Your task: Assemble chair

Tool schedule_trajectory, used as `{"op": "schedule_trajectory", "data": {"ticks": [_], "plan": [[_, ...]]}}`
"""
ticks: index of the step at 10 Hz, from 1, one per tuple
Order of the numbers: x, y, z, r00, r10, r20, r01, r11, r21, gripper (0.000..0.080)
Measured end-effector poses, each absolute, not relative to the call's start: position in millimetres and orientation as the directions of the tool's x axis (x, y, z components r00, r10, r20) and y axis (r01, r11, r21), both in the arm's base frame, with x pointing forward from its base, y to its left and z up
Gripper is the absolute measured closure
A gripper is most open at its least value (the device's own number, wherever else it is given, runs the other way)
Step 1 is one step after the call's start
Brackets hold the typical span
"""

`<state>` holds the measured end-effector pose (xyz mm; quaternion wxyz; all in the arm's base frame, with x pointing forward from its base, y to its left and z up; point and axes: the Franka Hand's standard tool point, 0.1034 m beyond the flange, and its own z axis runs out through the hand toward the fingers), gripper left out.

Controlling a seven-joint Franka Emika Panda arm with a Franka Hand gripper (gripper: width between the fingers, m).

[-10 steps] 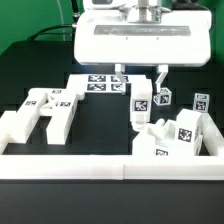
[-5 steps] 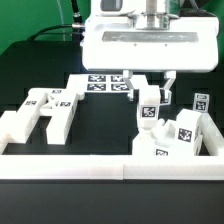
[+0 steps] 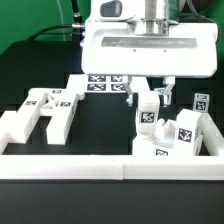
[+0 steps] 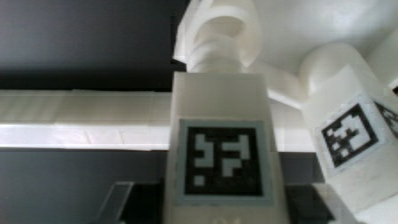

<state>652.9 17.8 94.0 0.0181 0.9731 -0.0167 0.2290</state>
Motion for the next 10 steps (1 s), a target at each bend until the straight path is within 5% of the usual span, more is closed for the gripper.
{"op": "schedule_trajectory", "data": {"ticks": [10], "plan": [[655.0, 21.7, 92.6, 0.876, -0.011, 0.482, -0.032, -0.999, 0.035, 0.0508]]}}
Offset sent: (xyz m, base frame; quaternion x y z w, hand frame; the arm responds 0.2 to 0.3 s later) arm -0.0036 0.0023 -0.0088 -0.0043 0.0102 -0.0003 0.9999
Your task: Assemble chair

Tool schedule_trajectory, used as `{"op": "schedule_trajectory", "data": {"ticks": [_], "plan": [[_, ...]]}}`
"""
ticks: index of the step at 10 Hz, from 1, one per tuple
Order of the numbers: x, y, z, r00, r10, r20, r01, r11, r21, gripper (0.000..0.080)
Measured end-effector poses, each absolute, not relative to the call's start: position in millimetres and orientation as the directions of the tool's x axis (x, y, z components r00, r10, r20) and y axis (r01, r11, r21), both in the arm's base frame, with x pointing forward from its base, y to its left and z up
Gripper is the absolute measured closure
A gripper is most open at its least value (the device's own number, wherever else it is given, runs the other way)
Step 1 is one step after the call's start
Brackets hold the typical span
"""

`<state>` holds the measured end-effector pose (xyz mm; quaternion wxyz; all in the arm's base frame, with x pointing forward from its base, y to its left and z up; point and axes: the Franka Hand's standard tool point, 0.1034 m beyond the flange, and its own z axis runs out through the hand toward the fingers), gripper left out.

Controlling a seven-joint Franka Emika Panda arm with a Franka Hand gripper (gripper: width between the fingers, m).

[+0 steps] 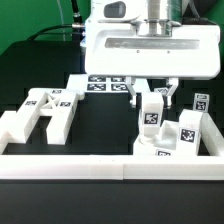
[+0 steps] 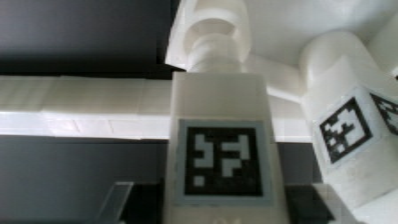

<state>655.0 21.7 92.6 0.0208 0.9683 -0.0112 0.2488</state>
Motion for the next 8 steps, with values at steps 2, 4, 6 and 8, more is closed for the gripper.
{"op": "schedule_trajectory", "data": {"ticks": [2, 4, 6, 8], "plan": [[652, 21, 89.7, 0.879, -0.011, 0.477, -0.032, -0.999, 0.036, 0.0508], [649, 21, 84.8, 0.883, -0.011, 0.469, -0.032, -0.999, 0.038, 0.0508], [649, 21, 82.4, 0.877, -0.007, 0.48, -0.031, -0.999, 0.04, 0.0508], [651, 22, 80.7, 0.866, -0.003, 0.5, -0.029, -0.999, 0.044, 0.0508]]}}
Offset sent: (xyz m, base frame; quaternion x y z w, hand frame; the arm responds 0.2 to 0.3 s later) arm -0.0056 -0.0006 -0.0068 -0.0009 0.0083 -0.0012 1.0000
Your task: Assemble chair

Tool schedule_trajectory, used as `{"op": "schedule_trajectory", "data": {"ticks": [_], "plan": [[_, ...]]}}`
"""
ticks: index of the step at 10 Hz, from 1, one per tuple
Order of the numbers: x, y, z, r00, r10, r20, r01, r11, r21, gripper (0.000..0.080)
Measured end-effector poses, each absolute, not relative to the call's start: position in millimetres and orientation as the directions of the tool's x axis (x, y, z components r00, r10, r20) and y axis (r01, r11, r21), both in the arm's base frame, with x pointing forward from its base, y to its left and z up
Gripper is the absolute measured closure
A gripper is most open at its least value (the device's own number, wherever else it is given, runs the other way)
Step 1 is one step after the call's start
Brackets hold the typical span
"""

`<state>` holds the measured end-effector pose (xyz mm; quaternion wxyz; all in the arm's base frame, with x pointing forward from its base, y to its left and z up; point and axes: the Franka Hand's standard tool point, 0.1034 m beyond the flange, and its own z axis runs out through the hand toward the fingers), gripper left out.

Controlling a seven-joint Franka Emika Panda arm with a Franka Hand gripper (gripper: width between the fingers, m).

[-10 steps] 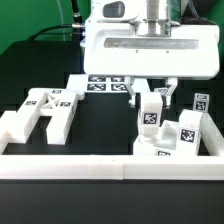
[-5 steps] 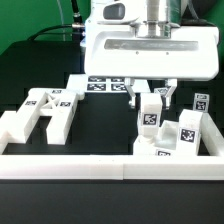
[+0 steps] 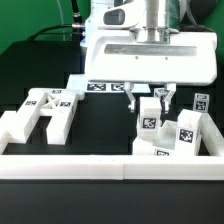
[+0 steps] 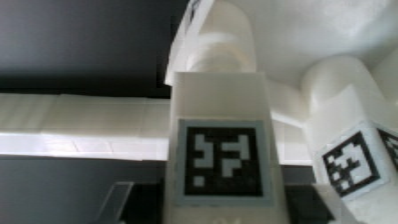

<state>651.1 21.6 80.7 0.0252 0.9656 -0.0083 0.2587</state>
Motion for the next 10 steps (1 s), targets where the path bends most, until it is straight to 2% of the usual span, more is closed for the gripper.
{"op": "schedule_trajectory", "data": {"ticks": [4, 8, 9, 10], "plan": [[651.1, 23.7, 77.0, 0.827, 0.01, 0.563, -0.025, -0.998, 0.054, 0.0508], [650.8, 23.9, 76.9, 0.824, 0.021, 0.566, -0.016, -0.998, 0.061, 0.0504], [650.8, 23.9, 76.9, 0.824, 0.024, 0.566, -0.014, -0.998, 0.063, 0.0268], [650.8, 23.9, 76.9, 0.824, 0.027, 0.566, -0.011, -0.998, 0.064, 0.0268]]}}
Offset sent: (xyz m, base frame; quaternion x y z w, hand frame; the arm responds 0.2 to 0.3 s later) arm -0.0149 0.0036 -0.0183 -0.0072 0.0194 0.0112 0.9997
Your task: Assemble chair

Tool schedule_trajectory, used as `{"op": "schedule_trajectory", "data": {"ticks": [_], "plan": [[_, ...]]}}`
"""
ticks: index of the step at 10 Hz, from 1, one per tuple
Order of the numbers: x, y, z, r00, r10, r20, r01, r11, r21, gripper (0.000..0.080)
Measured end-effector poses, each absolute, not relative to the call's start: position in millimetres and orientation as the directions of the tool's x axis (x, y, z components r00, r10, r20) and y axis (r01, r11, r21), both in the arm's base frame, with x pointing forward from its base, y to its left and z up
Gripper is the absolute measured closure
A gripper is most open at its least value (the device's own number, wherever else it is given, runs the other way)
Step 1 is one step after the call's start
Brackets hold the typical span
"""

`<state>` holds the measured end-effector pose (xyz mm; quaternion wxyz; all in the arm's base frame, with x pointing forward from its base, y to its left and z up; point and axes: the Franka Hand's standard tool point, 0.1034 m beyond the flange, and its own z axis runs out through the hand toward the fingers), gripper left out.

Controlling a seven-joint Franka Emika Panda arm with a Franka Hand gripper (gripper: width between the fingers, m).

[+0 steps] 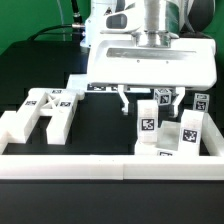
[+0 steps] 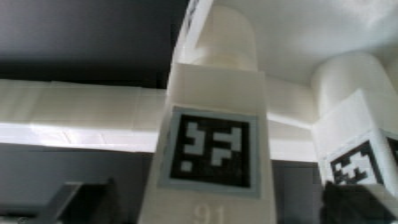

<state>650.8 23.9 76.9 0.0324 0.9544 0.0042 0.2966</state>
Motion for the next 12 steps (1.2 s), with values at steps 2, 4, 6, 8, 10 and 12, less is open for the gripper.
{"op": "schedule_trajectory", "data": {"ticks": [2, 4, 6, 8, 10, 12], "plan": [[652, 22, 79.9, 0.825, 0.036, 0.564, -0.005, -0.998, 0.07, 0.0174], [655, 20, 90.3, 0.823, 0.044, 0.566, 0.003, -0.997, 0.073, 0.0151], [656, 20, 99.0, 0.827, 0.051, 0.56, 0.011, -0.997, 0.074, 0.015], [657, 18, 100.3, 0.827, 0.056, 0.56, 0.015, -0.997, 0.077, 0.015], [656, 20, 97.5, 0.848, 0.053, 0.527, 0.018, -0.997, 0.071, 0.015], [651, 25, 89.9, 0.918, 0.043, 0.394, 0.027, -0.999, 0.045, 0.015]]}}
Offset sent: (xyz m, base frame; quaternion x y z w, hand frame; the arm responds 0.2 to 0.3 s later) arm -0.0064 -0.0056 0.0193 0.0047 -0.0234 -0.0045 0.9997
